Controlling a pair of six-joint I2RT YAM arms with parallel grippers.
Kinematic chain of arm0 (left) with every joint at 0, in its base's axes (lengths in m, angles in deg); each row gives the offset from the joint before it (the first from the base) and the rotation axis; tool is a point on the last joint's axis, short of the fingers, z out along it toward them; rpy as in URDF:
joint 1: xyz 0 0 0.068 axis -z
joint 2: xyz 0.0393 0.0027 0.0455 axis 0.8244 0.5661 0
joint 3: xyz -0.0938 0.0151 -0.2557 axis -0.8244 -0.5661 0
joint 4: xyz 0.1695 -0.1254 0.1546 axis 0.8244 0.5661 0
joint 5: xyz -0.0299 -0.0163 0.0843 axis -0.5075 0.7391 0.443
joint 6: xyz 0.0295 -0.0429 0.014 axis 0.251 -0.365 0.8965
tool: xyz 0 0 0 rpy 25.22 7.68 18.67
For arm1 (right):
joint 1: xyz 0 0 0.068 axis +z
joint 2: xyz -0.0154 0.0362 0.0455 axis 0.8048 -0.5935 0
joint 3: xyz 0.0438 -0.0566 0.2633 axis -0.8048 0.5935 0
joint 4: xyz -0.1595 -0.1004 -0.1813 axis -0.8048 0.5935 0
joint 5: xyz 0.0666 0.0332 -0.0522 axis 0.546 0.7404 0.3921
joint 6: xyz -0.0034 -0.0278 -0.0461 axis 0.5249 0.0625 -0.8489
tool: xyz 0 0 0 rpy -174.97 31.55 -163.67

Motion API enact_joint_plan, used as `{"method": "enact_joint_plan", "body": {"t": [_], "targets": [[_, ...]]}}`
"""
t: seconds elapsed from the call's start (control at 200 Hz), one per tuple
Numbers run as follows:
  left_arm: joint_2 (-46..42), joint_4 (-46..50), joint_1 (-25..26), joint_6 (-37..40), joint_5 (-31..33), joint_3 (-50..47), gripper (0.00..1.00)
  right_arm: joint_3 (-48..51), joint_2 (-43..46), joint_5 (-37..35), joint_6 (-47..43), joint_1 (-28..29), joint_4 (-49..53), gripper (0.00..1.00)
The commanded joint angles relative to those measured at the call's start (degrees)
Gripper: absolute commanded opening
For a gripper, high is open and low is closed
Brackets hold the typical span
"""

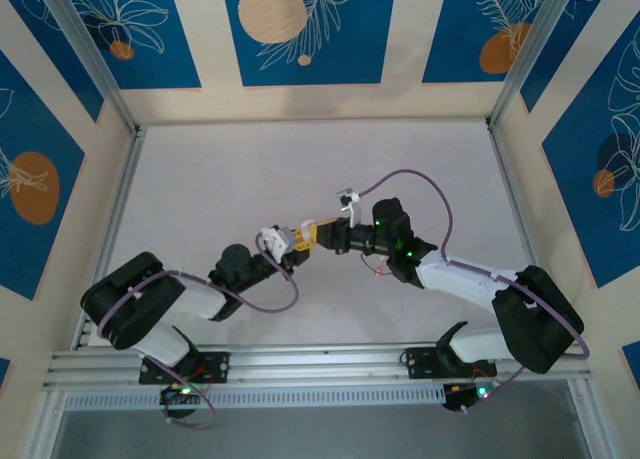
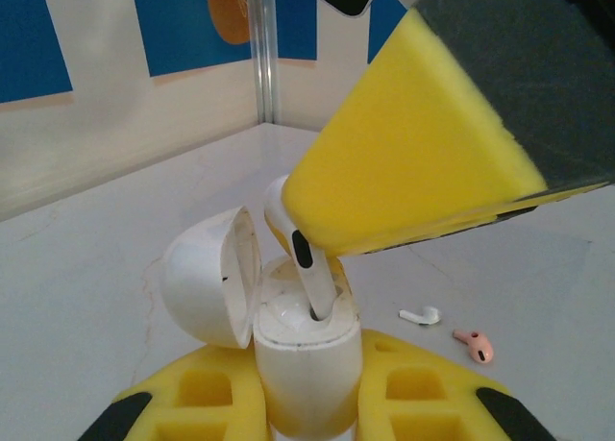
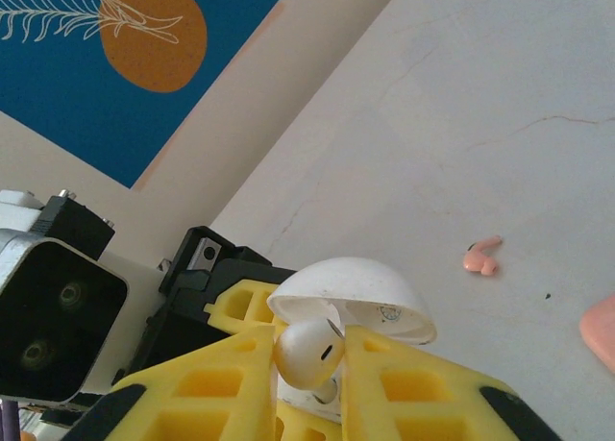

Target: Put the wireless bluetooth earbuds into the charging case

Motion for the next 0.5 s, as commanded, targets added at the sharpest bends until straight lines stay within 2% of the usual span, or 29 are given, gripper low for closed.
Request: {"method": "enact_joint_plan", "body": {"t": [0.0, 0.495], "targets": [[-2.3, -4.7, 0.6, -0.1, 0.3, 0.5, 0.15, 1.4, 0.5, -1.6, -0.4, 0.4, 3.7, 0.25], [-2.7, -4.6, 0.6, 0.1, -0.9, 0.6, 0.15, 0.5, 0.7, -0.5, -1.0, 0.5, 4.1, 0.36]]}}
